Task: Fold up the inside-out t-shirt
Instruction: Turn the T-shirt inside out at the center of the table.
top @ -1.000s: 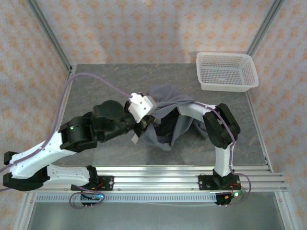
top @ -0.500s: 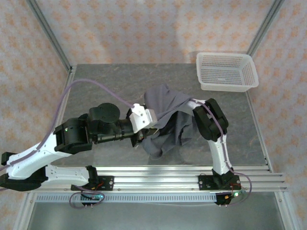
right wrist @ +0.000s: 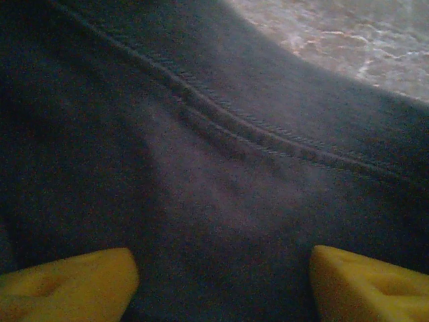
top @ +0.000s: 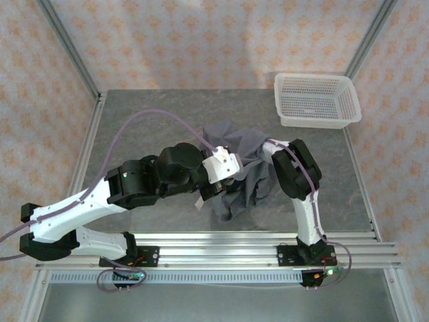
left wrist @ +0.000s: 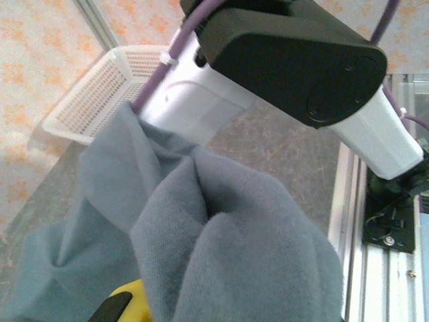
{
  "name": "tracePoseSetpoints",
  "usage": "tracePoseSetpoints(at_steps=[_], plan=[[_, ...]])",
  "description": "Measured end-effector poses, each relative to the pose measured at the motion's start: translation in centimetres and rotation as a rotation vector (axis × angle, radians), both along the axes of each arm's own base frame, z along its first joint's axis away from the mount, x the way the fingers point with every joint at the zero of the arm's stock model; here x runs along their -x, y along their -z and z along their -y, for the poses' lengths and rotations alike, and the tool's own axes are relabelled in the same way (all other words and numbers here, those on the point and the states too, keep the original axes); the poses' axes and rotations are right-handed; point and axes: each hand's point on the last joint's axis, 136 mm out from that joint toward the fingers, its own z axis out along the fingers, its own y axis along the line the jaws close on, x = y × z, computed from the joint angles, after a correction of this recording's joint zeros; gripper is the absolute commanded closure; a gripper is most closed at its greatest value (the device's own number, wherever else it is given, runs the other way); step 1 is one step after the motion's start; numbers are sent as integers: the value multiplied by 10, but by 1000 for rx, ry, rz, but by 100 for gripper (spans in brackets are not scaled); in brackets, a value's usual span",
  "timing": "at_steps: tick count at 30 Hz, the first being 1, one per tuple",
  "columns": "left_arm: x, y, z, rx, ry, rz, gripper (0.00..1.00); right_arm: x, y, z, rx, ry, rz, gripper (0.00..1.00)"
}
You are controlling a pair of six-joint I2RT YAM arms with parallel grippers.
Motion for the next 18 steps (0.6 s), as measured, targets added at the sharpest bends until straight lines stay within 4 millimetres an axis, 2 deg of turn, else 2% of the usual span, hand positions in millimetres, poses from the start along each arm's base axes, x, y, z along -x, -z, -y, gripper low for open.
tracePoseSetpoints(at_steps=[2, 4, 6, 9, 12, 14, 18], plan=[[-4, -2, -3, -1, -27, 14, 100, 2, 1, -7, -9, -13, 4, 74], [-11, -4, -5, -6, -63, 31, 100, 1, 1, -12, -24, -19, 13, 89], [-20, -4, -7, -17, -111, 48, 100, -1, 0, -11, -41, -17, 27, 99], [-44, 1, -14, -35, -215, 47, 100, 3, -4, -10, -85, -25, 33, 100], [-81, 10, -32, -34, -368, 9, 100, 16, -5, -9, -134, -40, 15, 100], [-108, 15, -51, -25, -487, -15, 100, 32, -5, -7, -165, -56, -7, 100], [-142, 20, -86, 14, -662, -56, 100, 67, -12, -5, -223, -102, -42, 100]])
